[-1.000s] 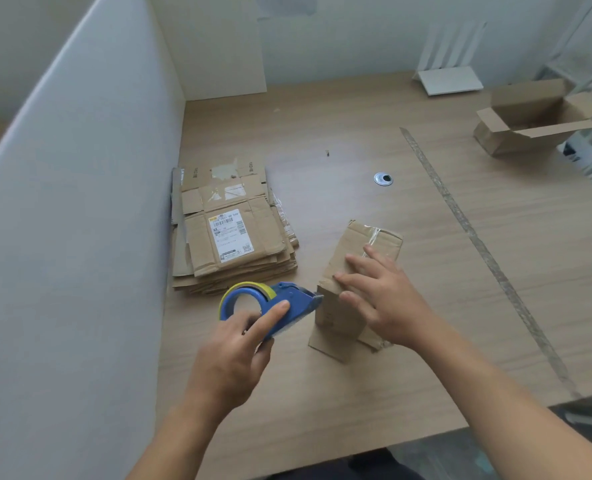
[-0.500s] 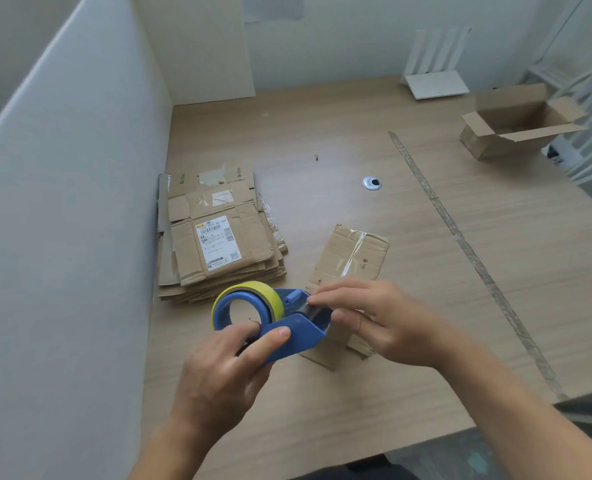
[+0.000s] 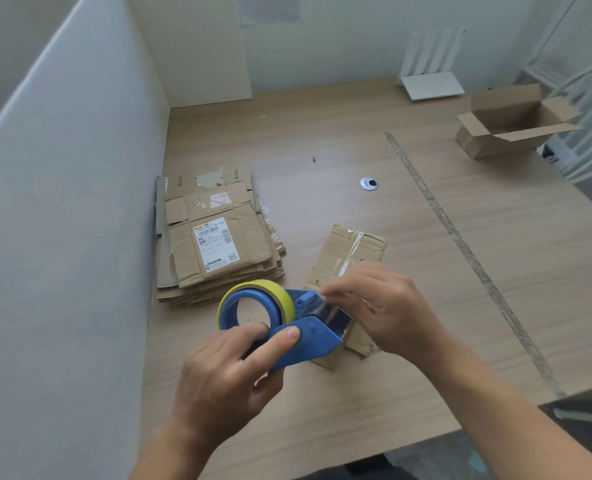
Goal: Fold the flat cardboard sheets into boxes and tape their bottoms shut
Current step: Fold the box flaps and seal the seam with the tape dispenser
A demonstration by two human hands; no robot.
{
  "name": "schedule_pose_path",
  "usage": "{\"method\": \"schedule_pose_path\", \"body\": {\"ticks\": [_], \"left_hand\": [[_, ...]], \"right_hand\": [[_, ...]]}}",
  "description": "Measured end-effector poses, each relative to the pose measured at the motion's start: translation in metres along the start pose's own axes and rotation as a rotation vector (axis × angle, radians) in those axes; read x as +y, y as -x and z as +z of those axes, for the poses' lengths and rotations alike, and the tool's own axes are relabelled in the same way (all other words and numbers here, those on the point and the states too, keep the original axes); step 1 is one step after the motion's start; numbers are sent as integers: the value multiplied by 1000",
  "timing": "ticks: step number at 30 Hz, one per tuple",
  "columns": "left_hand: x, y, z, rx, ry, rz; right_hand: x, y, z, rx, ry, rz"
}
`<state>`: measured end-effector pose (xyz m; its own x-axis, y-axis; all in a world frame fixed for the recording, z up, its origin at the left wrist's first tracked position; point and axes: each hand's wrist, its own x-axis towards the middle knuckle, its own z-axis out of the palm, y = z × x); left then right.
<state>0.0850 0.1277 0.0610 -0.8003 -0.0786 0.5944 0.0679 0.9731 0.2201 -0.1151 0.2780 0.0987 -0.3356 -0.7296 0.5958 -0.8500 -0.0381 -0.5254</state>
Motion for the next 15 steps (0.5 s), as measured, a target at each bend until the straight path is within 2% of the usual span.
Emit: {"method": "schedule_pose_path", "body": {"ticks": [3, 6, 15], "left_hand": [[2, -4, -4, 40, 0, 11], [1, -9, -8, 22, 79, -39], [-18, -35, -26, -333, 228, -260]], "right_hand": [[1, 2, -3, 58, -5, -20], [4, 8, -3, 56, -42, 54], [10, 37, -4, 57, -174, 407]]}}
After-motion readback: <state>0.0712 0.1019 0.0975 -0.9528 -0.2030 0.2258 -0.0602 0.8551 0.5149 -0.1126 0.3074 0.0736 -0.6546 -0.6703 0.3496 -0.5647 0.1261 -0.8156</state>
